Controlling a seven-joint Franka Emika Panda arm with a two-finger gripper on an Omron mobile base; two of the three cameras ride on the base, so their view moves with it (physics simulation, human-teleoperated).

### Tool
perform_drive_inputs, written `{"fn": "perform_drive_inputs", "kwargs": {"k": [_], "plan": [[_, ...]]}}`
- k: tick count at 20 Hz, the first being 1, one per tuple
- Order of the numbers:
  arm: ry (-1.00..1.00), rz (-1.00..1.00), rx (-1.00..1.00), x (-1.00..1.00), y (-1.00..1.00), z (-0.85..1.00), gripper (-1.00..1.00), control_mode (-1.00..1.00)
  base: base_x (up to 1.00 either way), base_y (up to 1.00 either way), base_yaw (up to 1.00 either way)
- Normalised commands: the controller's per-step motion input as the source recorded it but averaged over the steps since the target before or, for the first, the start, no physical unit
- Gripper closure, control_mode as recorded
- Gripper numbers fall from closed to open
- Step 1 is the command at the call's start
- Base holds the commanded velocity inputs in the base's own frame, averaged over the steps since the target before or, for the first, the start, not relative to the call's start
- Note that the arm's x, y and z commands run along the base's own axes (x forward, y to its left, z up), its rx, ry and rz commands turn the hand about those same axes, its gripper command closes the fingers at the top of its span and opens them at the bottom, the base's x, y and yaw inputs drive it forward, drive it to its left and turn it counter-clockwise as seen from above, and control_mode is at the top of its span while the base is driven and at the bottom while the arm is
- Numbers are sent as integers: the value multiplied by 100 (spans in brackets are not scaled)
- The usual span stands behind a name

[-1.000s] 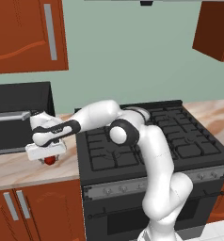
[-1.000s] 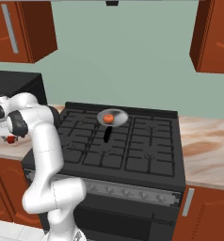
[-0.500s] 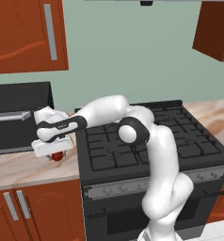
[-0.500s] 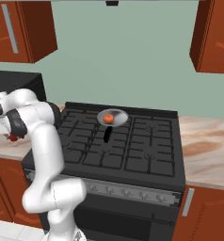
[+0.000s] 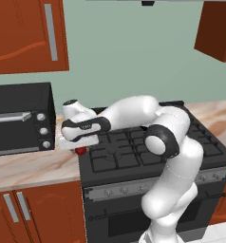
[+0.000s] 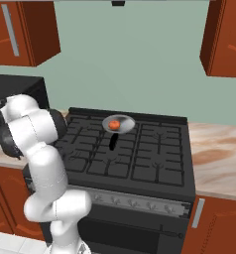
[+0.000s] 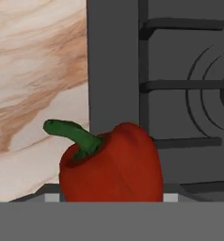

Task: Put the bell pepper and squash in the pan. Then turn on the rear center burner and set the heat to medium.

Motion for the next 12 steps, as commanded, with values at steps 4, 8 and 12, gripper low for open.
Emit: {"fn": "perform_drive_inputs", "kwargs": {"k": [4,8,12], "plan": [[3,-3,14,32,-100,83,100,-100,0,0,0],[15,-8,16,43,-90,100,100,-100,0,0,0],[10,-12,4,63,-94,82,100,-100,0,0,0]]}}
